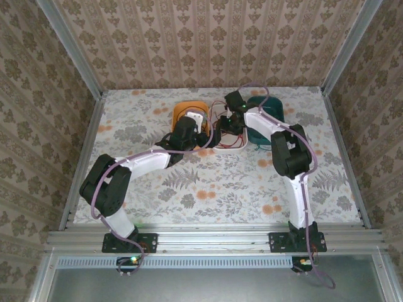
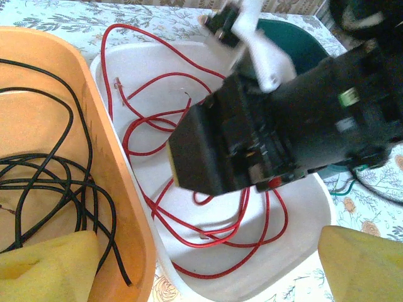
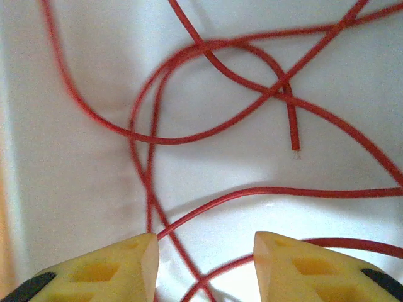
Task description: Untangle the cables
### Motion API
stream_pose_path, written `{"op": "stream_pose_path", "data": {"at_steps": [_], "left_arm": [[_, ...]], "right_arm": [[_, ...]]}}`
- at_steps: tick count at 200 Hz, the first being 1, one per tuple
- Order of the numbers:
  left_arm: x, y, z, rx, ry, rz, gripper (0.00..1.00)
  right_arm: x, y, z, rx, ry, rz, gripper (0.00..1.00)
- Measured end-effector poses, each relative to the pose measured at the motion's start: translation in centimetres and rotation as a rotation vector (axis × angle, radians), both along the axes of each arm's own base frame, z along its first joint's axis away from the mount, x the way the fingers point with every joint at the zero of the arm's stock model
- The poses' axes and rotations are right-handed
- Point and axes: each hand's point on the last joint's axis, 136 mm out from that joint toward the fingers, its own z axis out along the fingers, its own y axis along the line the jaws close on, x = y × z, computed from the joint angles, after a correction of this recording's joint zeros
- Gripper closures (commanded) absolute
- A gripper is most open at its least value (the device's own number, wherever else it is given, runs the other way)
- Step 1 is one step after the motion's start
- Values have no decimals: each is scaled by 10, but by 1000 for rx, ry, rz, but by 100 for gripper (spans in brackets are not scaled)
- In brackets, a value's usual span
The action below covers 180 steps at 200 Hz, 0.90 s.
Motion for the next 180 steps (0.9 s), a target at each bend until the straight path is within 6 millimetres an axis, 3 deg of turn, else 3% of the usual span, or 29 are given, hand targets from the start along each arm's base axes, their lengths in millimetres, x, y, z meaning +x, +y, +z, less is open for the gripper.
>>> {"op": "stream_pose_path", "data": {"at_steps": [33,59,106,153,180], "left_arm": [[0,0,0,0,0,0,8],[0,0,2,-3,-3,-1,8],[0,0,5,-4,-10,-3,8],[-3,-5,9,-13,-19,-39,10],[-4,-10,15,-26,-28,-67,10]], "right_arm": [[5,-2,54,19,-118,0,38],[7,-3,90,40,-197,-3,35],[-5,-9,123,50,-280,13,25],[-16,-18,169,25,-411,58,24],[-18,-31,178,-12,-439,33,25]]}}
